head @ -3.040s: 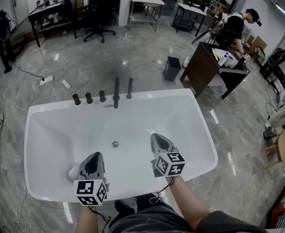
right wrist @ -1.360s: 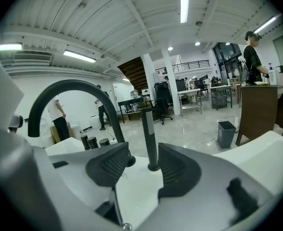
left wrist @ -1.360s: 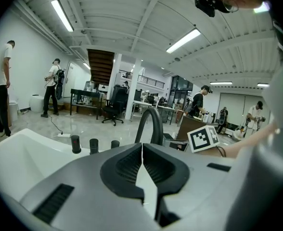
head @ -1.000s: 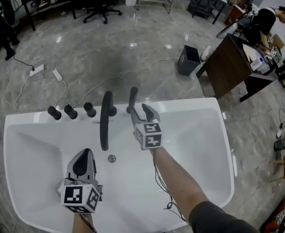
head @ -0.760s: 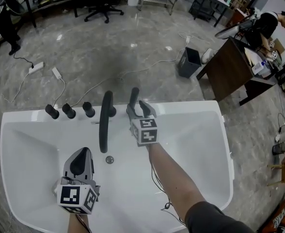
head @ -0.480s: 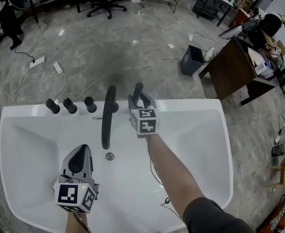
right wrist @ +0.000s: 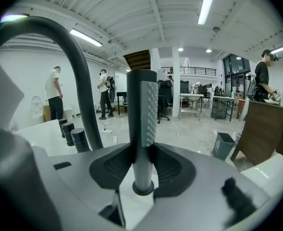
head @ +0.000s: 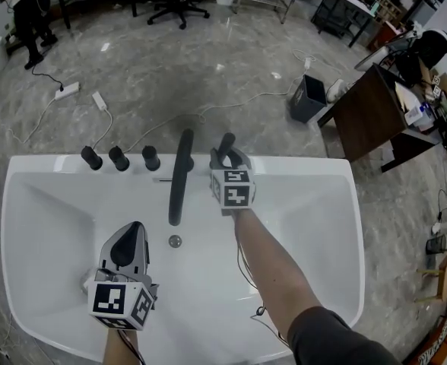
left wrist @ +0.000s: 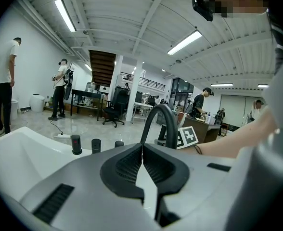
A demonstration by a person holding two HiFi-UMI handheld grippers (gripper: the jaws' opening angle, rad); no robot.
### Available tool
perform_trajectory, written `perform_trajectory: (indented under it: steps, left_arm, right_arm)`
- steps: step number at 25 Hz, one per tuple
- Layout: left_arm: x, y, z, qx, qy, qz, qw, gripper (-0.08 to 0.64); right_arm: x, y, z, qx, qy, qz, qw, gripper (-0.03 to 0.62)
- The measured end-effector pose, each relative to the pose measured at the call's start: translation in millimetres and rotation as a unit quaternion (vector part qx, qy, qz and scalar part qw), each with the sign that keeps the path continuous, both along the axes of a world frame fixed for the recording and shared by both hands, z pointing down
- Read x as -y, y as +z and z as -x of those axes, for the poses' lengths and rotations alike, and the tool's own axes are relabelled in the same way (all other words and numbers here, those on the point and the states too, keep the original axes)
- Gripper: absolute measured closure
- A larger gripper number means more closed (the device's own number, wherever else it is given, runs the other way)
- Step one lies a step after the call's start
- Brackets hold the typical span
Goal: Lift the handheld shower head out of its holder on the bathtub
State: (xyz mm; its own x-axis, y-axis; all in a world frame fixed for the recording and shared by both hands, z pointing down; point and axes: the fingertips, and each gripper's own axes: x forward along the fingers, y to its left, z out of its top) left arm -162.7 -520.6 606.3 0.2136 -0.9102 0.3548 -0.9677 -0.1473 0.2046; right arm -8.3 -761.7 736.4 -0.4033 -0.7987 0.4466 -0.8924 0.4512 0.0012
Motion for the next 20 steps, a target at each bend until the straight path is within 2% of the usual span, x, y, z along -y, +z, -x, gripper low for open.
perform_trajectory:
  steps: [9,20]
  left_arm:
    - [-23,-25,2,0.003,-0.011,-0.006,0.9999,0.545]
    - [-64,-89,-11,0.008,-0.009,-0.025,0.9996,0.543]
  right_arm:
    - [-24,-54,-3,0.004,-0.018,-0.043,0.999,0.451]
    - [-82,-152,-25,0.029,-0.022,-0.091,0.995,0.451]
